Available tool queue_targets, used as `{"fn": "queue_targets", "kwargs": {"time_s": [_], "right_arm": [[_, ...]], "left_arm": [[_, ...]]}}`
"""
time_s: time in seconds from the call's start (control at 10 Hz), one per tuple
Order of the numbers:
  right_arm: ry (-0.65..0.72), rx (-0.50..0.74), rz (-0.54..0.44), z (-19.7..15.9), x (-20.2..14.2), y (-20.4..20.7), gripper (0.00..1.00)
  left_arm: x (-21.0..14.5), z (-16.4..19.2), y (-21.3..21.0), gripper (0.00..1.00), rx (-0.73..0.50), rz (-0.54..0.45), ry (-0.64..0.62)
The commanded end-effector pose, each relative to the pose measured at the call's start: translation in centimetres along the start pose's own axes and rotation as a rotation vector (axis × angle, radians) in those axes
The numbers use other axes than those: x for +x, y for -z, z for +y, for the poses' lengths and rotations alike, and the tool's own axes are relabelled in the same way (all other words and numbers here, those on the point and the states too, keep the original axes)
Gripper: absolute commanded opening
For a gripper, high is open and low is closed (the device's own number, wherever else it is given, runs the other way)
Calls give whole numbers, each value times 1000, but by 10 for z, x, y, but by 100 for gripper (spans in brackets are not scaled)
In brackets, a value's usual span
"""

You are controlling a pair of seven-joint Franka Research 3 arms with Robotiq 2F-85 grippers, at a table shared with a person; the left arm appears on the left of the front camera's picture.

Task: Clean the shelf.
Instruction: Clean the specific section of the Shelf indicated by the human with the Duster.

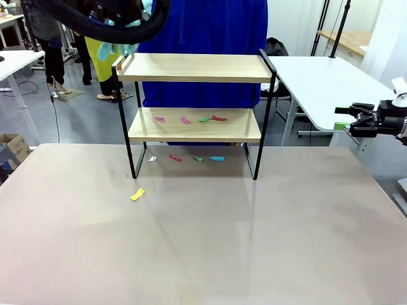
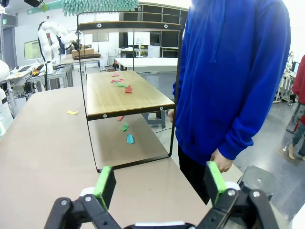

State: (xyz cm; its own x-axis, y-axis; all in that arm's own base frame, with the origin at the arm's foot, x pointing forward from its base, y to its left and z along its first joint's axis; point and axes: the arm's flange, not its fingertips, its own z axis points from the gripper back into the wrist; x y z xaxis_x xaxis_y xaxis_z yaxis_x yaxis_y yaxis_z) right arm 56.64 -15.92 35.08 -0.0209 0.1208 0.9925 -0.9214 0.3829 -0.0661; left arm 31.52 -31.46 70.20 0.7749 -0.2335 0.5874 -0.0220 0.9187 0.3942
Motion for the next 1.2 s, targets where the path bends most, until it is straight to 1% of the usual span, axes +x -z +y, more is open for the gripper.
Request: {"fn": "queue_targets", "kwargs": {"time_s": [0.0, 0.2, 0.3, 0.4, 0.5, 0.6, 0.7, 0.9, 1.0, 1.1], "right_arm": [[15, -1, 7, 0, 5, 1, 100], [15, -1, 7, 0, 5, 1, 100], [15, -1, 7, 0, 5, 1, 100], [15, -1, 7, 0, 5, 1, 100], [15, -1, 7, 0, 5, 1, 100], [15, -1, 7, 0, 5, 1, 100], [15, -1, 7, 0, 5, 1, 100], [15, -1, 7, 0, 5, 1, 100], [15, -1, 7, 0, 5, 1, 100], [15, -1, 7, 0, 5, 1, 100]], "left_arm": [[-16, 48, -14, 13, -224, -72, 75], [-39, 100, -17, 13, -404, -111, 239], [-51, 118, -16, 13, -475, -149, 351], [-62, 132, -13, 13, -581, -146, 446], [-71, 140, -8, 13, -656, -149, 546], [-79, 142, -1, 13, -701, -120, 645], [-84, 144, 11, 13, -771, -116, 775], [-101, 136, 41, 13, -789, -68, 1093], [-110, 130, 56, 13, -777, -45, 1226], [-120, 121, 69, 13, -744, 19, 1330]]}}
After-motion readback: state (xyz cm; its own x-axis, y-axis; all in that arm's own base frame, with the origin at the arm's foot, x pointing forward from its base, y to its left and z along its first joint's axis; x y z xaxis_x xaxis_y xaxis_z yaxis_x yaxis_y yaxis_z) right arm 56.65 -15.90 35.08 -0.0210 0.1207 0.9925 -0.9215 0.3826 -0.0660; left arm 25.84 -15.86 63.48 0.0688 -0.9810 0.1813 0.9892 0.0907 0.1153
